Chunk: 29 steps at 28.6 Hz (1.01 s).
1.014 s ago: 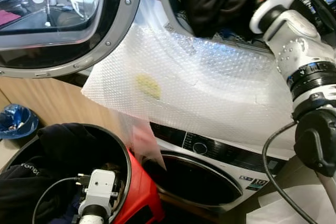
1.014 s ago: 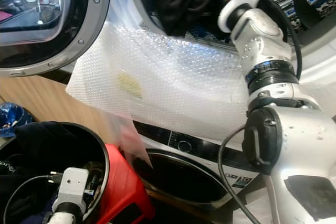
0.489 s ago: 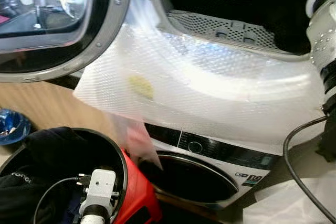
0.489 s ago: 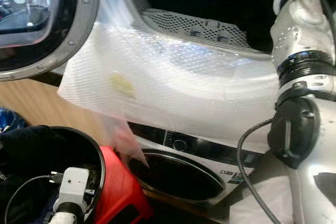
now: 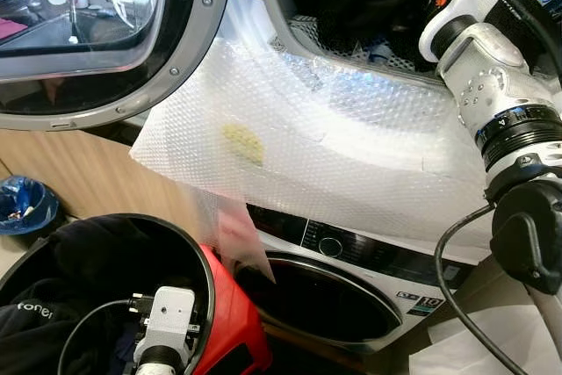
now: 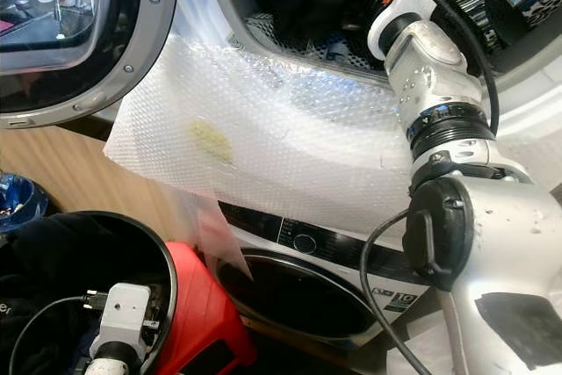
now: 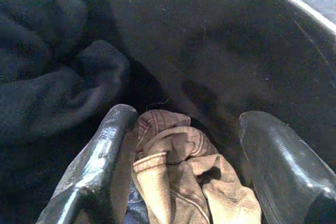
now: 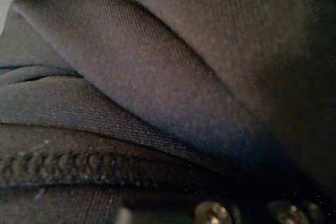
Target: Clothes washing
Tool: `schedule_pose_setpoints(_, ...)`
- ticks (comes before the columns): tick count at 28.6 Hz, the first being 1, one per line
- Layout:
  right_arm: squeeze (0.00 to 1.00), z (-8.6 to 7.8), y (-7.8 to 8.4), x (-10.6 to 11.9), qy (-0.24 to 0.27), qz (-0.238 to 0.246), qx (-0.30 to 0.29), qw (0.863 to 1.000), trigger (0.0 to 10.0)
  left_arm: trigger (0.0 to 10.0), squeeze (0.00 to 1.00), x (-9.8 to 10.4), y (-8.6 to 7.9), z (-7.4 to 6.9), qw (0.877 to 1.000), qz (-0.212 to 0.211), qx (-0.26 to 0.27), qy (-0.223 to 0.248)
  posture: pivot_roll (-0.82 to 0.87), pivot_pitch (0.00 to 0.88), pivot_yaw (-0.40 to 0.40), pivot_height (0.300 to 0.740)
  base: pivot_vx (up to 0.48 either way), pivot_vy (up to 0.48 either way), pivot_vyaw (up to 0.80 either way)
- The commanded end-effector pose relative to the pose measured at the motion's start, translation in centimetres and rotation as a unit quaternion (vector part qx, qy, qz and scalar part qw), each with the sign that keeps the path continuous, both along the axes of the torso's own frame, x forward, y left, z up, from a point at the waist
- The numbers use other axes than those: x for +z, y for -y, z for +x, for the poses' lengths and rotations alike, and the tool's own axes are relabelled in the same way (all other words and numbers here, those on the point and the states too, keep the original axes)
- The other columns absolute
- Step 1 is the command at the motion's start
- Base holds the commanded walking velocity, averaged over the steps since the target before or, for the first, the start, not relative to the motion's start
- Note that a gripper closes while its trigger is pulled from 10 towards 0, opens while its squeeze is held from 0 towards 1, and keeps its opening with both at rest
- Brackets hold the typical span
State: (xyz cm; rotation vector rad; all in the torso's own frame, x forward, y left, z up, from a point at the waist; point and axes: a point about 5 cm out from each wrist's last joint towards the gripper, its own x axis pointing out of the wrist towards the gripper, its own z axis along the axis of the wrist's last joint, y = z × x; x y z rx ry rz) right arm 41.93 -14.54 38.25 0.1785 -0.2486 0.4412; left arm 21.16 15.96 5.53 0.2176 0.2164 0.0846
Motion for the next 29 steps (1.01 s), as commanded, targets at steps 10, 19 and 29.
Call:
schedule_pose_setpoints(10, 0.0, -2.4, 11.1, 3.9, 0.041, 0.174, -0.382, 0.907, 10.0, 10.0, 0.0, -2.7, 0.8, -1.4, 0.998, -0.009, -0.007, -0.069, 0.04, 0.176, -0.098, 0.74, 0.0, 0.0, 0.0)
schedule_pose_setpoints(19, 0.0, -0.1, 5.3, 0.7, -0.006, 0.081, -0.215, 0.973, 10.0, 10.0, 0.0, -2.6, 0.8, -1.4, 0.998, -0.009, -0.012, -0.068, 0.04, 0.18, -0.091, 0.74, 0.0, 0.0, 0.0)
schedule_pose_setpoints(29, 0.0, 0.2, 1.0, -0.2, -0.005, 0.01, -0.067, 0.998, 10.0, 10.0, 0.0, -2.3, 0.5, -1.1, 0.998, -0.007, 0.0, -0.055, 0.04, 0.181, -0.092, 0.74, 0.0, 0.0, 0.0)
